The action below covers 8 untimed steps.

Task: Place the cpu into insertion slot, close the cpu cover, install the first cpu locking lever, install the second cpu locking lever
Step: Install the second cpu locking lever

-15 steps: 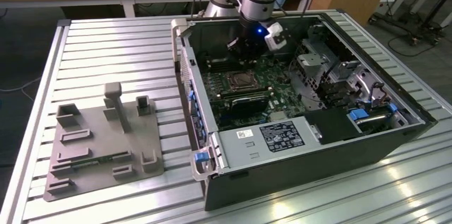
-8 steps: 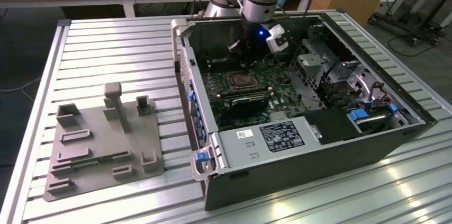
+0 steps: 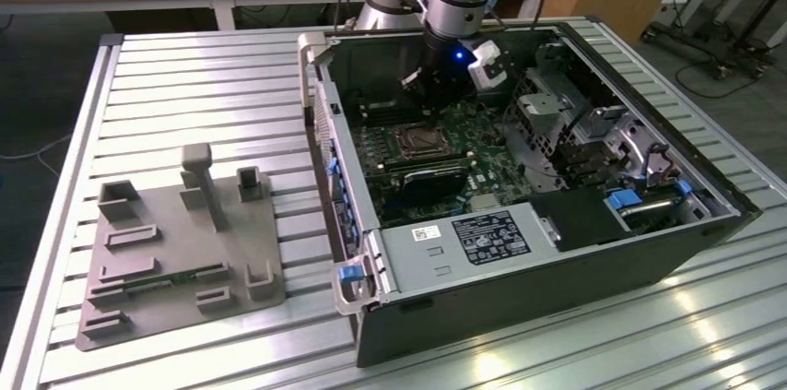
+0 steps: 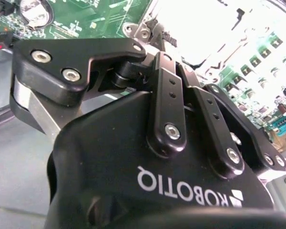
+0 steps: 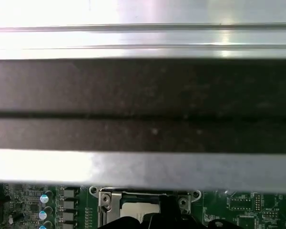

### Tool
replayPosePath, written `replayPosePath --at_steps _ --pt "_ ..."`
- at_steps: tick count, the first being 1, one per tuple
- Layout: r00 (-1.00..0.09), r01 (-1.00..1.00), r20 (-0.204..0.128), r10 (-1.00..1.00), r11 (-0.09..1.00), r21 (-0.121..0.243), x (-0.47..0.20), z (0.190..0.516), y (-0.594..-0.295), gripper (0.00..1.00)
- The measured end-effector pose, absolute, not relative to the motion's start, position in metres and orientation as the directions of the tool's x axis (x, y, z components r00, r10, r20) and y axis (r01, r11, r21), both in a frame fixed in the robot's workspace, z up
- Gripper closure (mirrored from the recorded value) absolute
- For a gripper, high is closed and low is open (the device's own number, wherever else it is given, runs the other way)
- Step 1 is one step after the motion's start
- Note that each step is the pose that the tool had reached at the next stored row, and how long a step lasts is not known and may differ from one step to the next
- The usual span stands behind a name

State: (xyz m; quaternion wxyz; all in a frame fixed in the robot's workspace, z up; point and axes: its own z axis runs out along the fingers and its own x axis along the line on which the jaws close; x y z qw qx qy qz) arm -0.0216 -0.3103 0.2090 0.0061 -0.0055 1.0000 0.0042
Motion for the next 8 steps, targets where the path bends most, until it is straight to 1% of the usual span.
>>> replayPosePath --at_steps 8 --pt "-1.0 -0.011 -0.012 -0.011 1.0 0.008 -0.0215 0.2156 -0.3127 0.9"
